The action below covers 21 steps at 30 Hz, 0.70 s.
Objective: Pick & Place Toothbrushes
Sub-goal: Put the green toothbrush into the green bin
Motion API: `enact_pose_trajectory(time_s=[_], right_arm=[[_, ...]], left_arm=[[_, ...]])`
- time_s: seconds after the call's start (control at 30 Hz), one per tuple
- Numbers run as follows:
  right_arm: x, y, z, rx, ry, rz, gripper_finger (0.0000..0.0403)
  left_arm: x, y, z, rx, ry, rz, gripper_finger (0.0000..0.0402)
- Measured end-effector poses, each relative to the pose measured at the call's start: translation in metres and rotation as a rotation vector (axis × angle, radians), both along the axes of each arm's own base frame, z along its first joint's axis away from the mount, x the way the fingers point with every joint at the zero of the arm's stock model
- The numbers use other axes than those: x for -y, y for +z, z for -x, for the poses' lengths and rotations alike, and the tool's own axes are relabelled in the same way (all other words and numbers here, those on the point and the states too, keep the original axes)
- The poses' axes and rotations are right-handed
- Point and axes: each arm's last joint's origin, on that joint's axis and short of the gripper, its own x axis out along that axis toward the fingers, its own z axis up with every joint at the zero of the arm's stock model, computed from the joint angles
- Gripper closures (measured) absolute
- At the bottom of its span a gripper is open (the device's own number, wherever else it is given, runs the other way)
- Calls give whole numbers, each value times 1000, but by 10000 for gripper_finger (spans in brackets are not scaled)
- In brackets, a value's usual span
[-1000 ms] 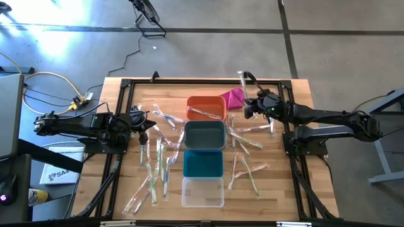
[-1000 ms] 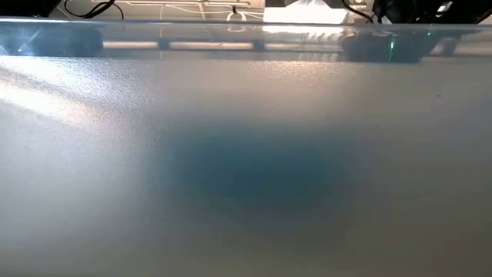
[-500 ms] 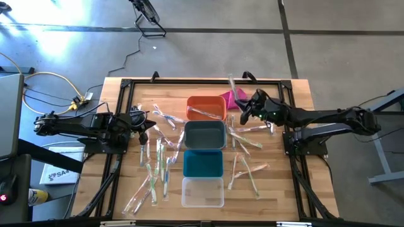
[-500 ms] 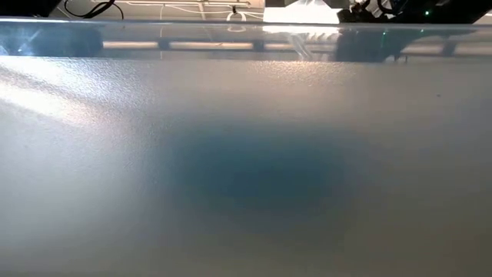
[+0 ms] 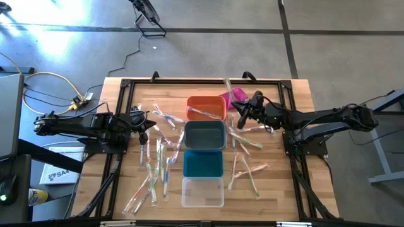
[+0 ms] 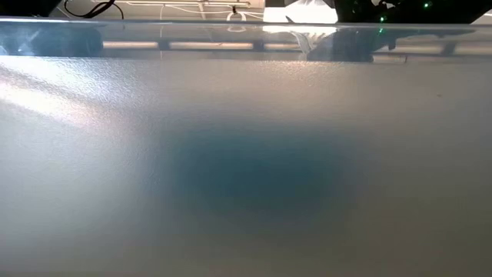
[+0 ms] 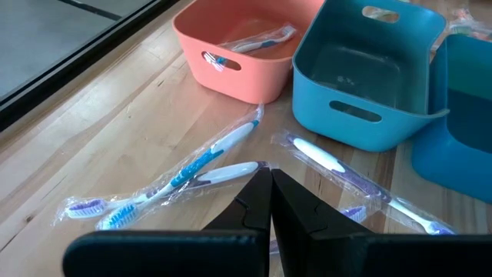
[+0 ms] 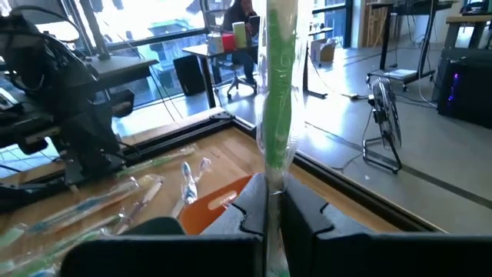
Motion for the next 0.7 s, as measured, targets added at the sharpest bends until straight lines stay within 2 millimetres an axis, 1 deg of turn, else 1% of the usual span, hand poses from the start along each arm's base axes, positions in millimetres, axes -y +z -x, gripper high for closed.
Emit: enact_pose_trajectory(time_s=[0.2, 0.33, 0.47, 0.6, 0.7], right_arm=[[-5, 10, -3, 32, 25, 4, 394], [-10, 18, -5, 31, 52, 41, 394], [-14, 17, -11, 12, 75, 52, 394], [-17, 14, -24, -38, 96, 70, 394], [-18, 12, -38, -88, 118, 72, 394]], left_arm=[[0, 1, -1, 13, 0, 0, 396], [0, 2, -1, 27, -2, -2, 396], [0, 2, -1, 25, -2, -3, 396], [0, 2, -1, 25, -2, -2, 396], [0, 2, -1, 25, -2, -3, 396]])
